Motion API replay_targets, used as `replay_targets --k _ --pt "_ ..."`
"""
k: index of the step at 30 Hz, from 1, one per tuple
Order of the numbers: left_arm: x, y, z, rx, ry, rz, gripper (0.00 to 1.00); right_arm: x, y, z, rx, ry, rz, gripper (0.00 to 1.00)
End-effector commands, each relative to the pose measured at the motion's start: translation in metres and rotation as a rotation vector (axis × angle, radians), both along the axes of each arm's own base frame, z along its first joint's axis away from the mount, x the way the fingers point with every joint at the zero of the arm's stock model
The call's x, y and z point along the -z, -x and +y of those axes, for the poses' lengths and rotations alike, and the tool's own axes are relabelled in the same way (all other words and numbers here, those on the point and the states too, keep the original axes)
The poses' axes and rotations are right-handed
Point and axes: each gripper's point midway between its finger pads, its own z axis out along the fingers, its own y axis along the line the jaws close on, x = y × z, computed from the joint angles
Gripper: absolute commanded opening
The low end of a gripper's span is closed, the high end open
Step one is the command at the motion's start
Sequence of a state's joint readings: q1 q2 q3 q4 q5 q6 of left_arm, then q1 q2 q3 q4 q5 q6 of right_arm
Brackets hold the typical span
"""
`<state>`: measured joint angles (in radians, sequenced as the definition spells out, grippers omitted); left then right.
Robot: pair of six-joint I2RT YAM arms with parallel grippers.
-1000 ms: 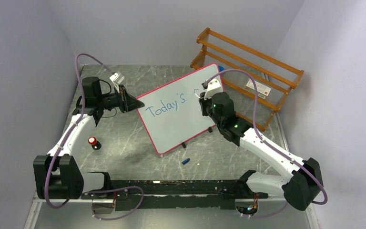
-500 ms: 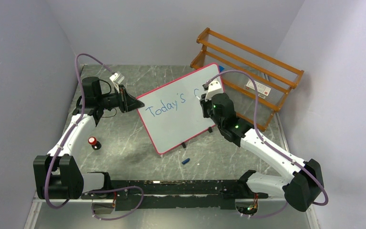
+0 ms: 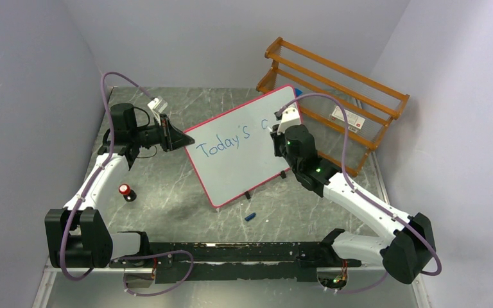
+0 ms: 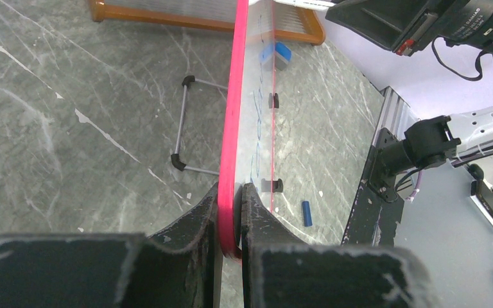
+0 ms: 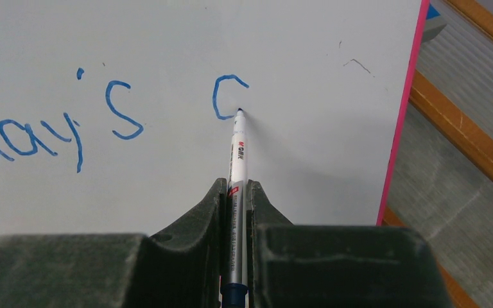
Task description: Write a sentence on the whiteboard
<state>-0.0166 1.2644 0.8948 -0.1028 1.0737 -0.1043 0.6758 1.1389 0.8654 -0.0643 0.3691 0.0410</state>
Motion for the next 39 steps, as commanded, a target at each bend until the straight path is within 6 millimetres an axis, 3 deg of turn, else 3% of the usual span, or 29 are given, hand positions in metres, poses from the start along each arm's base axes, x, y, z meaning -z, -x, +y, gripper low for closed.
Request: replay_targets --k 1,18,39 --pt "0.025 -0.002 0.008 -0.034 -0.065 0.016 0.05 -0.010 -0.009 -0.002 0.030 -0.020 -0.044 0.00" --pt "0.024 -0.002 0.007 -0.033 -0.063 0.013 0.05 -0.024 -0.018 0.003 0.032 -0.038 -0.089 0.00" --pt "0.025 -0.001 0.008 -0.036 -0.063 0.015 0.05 -0.006 -0.008 -0.001 0.029 -0.042 -0.034 0.00"
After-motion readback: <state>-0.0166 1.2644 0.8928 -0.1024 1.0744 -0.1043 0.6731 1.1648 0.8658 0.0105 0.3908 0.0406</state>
